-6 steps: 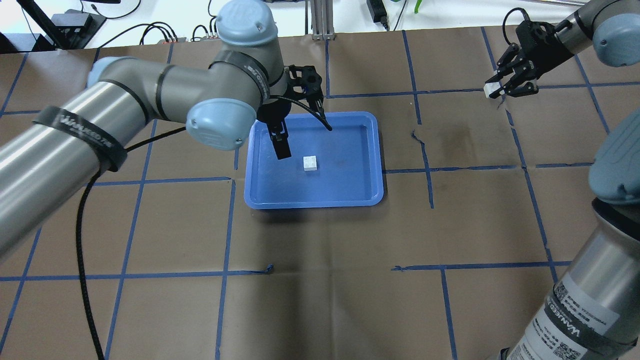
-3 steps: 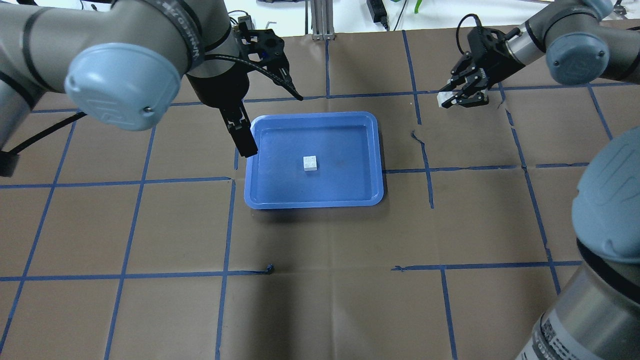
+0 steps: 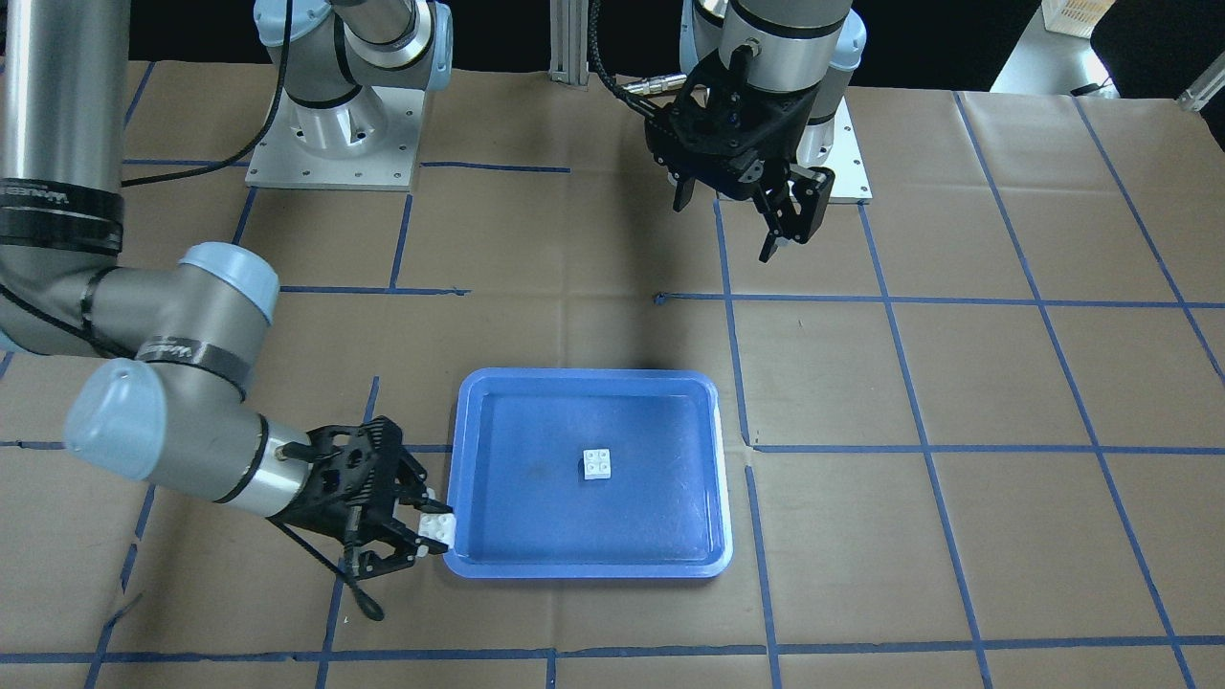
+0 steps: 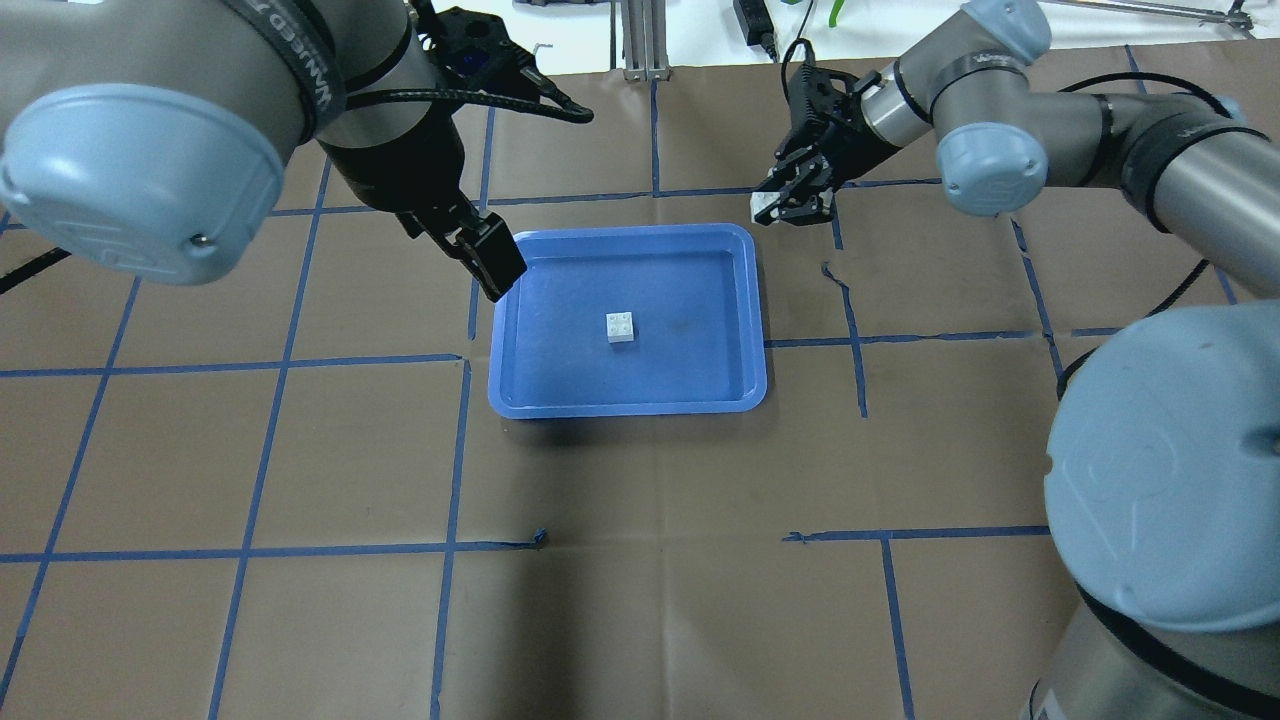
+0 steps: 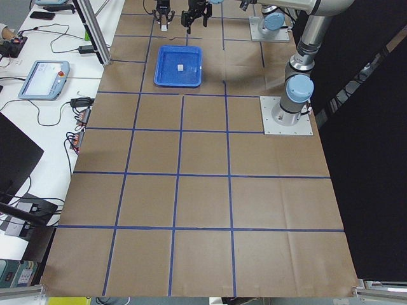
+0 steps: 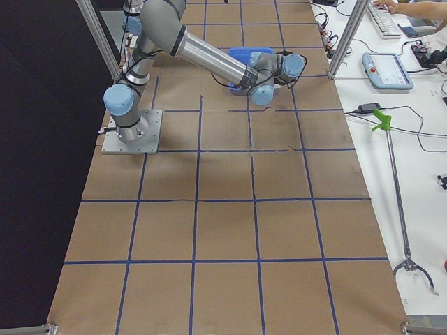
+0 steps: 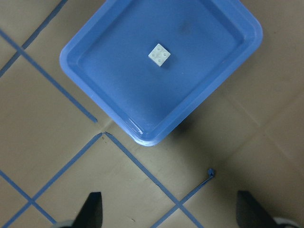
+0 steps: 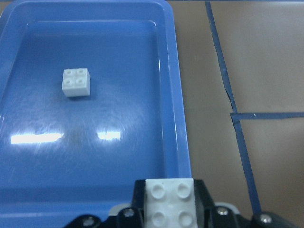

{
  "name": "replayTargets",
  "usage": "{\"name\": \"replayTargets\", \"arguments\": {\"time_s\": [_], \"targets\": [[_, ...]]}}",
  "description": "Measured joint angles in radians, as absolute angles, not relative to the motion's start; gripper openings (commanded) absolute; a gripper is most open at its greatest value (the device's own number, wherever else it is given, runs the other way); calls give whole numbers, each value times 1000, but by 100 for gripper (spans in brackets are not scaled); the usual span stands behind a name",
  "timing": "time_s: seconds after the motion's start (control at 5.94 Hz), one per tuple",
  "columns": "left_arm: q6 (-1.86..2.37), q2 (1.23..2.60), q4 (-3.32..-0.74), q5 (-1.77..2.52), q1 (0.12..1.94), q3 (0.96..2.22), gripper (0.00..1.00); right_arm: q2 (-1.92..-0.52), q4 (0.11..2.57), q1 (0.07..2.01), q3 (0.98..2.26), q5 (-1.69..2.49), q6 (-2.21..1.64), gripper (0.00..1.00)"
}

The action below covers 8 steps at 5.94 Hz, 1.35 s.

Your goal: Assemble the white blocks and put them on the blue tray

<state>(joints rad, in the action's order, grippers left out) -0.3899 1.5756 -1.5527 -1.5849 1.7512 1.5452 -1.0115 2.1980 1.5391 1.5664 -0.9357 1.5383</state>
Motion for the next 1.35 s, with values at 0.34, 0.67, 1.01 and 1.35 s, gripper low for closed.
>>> {"name": "replayTargets", "arguments": {"time_s": [0.34, 0.67, 1.01, 1.35], "targets": [[-139, 1518, -1591, -1592, 1652, 1539, 99, -988, 2485, 1643, 1671, -941, 1313, 25], [-41, 1505, -1606, -1594, 1612, 1529, 99, -948, 2653, 1716, 1756, -968, 1254, 25], [-25, 1502, -1601, -1593, 1605, 1529, 99, -952, 2676, 1726, 1798, -983, 1248, 25], [-25, 1501, -1600, -1592, 1601, 1527, 99, -977, 2676, 1730, 1824, -984, 1229, 25]]}}
